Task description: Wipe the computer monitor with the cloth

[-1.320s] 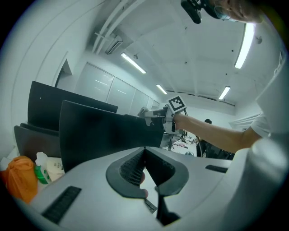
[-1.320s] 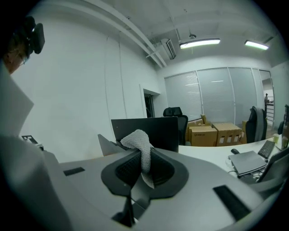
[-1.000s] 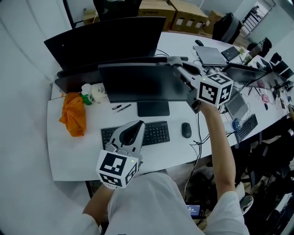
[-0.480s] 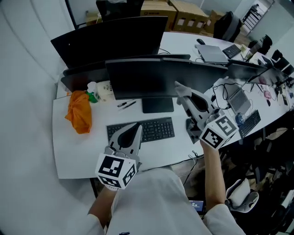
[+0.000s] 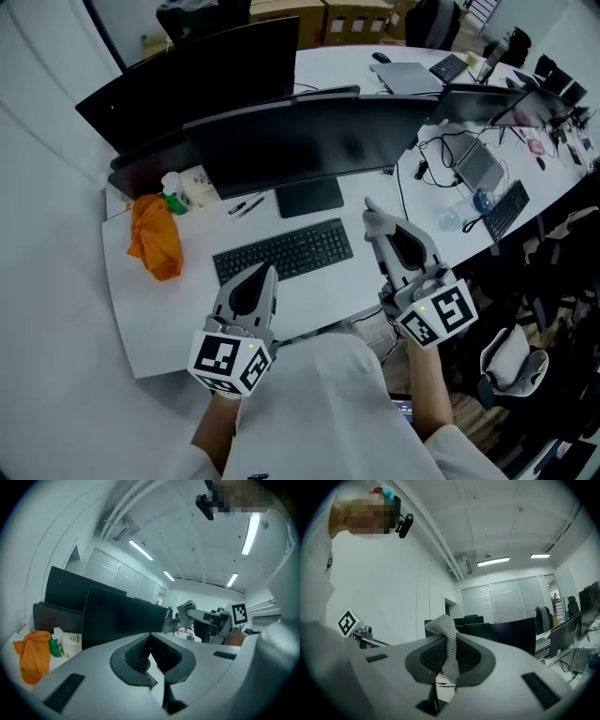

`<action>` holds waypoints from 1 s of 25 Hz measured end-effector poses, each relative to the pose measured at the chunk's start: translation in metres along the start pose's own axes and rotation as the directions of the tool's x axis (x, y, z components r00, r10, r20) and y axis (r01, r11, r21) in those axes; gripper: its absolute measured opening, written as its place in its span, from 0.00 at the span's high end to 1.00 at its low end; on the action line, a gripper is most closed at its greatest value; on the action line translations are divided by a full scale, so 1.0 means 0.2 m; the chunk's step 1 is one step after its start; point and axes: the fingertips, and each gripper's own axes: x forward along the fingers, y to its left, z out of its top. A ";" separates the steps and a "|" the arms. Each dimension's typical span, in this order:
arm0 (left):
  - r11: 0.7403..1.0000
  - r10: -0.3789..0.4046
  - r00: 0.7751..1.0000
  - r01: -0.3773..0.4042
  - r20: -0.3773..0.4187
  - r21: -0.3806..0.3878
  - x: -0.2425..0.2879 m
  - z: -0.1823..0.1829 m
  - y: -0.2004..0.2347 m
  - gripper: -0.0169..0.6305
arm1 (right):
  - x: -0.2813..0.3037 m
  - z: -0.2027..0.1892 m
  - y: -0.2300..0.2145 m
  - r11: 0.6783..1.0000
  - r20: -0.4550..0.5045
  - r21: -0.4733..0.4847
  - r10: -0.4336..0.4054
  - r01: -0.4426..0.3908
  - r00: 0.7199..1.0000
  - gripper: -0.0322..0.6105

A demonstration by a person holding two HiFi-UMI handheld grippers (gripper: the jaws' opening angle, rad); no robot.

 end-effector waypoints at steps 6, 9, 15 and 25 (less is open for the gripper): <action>1.000 -0.021 1.000 0.021 -0.010 -0.002 -0.01 -0.05 -0.03 0.95 | -0.20 -0.06 -0.03 0.998 -0.017 -0.016 -0.065 0.065 0.998 0.89; 1.000 -0.030 0.999 0.030 -0.018 0.007 -0.01 -0.05 -0.05 0.95 | -0.29 -0.11 -0.03 0.995 -0.033 -0.010 -0.095 0.095 0.995 0.89; 0.997 -0.062 0.998 0.063 -0.025 0.034 -0.01 -0.05 -0.10 0.95 | -0.42 -0.17 -0.04 0.985 -0.044 -0.004 -0.171 0.171 0.984 0.89; 0.994 -0.107 0.994 0.107 -0.031 0.017 0.05 -0.07 -0.21 0.95 | -0.46 -0.21 0.00 0.984 -0.059 0.003 -0.175 0.176 0.983 0.89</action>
